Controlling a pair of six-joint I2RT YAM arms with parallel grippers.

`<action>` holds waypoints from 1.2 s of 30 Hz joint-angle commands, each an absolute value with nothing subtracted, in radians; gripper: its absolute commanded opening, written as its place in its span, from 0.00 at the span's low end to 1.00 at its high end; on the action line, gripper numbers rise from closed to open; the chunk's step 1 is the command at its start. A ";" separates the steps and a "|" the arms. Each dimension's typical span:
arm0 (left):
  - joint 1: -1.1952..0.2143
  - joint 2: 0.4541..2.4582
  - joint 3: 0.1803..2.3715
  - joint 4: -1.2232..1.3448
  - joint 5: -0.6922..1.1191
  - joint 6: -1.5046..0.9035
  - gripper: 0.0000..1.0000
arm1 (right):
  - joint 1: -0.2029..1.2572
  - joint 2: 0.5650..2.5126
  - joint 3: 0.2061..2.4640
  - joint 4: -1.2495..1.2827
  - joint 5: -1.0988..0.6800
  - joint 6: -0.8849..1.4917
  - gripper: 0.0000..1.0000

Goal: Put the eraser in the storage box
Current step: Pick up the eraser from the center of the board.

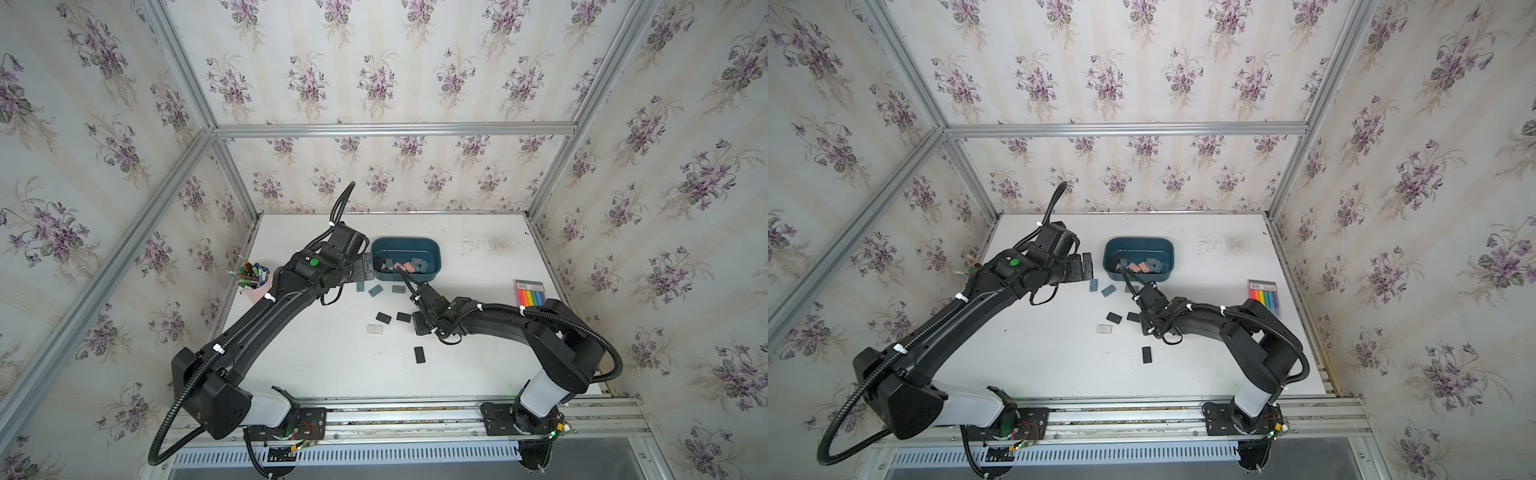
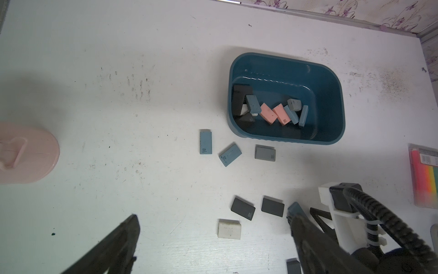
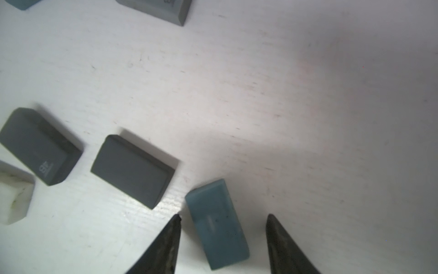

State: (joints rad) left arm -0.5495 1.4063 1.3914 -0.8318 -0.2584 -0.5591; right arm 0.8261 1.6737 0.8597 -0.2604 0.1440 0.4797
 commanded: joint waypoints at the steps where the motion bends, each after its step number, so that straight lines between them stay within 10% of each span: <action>1: -0.538 1.410 1.395 -0.834 -0.244 -0.563 1.00 | 0.828 1.664 0.842 -0.295 0.087 0.506 0.55; 36: -0.461 1.465 1.390 -0.835 -0.152 -0.586 1.00 | 0.829 1.704 0.853 -0.303 0.084 0.496 0.14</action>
State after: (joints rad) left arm -0.4622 1.4658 1.3914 -0.8379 -0.1551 -0.5785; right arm 0.8249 1.6958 0.8585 -0.2008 0.1421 0.4793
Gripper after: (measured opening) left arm 0.996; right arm 0.165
